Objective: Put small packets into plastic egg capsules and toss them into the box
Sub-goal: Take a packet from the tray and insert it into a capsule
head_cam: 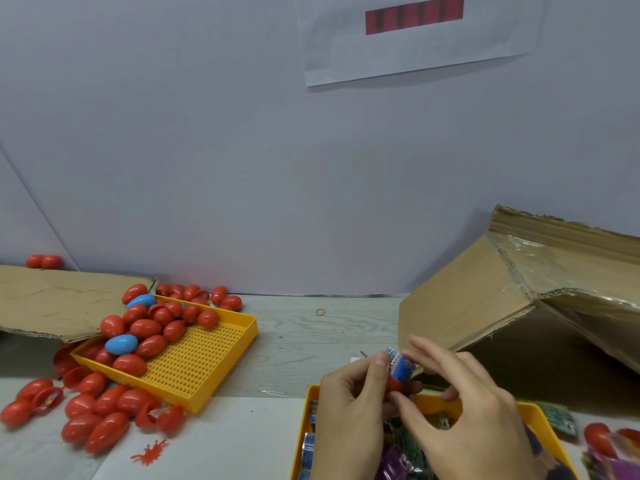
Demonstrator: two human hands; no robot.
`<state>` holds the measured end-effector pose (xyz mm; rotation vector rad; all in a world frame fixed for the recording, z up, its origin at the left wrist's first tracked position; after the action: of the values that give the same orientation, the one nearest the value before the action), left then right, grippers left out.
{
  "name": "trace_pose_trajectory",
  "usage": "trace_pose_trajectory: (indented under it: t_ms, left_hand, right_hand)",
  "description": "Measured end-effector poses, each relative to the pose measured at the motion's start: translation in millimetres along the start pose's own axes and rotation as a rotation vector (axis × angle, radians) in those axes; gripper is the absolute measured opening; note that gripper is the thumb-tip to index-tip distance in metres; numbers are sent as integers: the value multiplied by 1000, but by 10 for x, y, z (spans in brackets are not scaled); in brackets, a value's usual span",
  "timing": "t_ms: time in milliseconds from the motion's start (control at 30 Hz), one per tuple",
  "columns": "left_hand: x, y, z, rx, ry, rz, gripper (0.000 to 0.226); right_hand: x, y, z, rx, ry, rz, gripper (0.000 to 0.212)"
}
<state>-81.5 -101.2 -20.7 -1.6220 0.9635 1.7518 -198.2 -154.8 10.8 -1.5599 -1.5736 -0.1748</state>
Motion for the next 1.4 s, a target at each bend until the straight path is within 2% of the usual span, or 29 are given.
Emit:
trace_pose_trajectory:
  t_ms: [167,467,633,767,1000,1400]
  left_hand:
    - [-38,25,18,3,36,-75,19]
    - [-34,24,9,31,23,-139,23]
    - [13,45,3,50,-30,-66,32]
    - [83,120,14,134,-121,76,39]
    - [125,146,-6,204,-131,141,38]
    - [132,63,-25,115,-86,123,32]
  right_hand:
    - [7,37,26,47,-4,-11,85]
    - [-25,30,36,43,15,-15,85]
    - [19,81,30,102,33,-58,81]
    - [9,25,17,51,27,-17,85]
    - [-62,35,27,14,50,-66,79]
    - [-10,-13,-2,13,91,-77,76]
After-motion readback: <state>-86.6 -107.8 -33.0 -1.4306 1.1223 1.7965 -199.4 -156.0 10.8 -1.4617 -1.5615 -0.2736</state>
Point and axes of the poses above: each hand's wrist, its own z-axis away from the middle knuckle, its own y-axis out of the palm, x = y × z, the point moved 8 cm from there along -z, towards the middle knuckle, and after that the axes turned 5 degrees about -z, right-handed, at the moved point
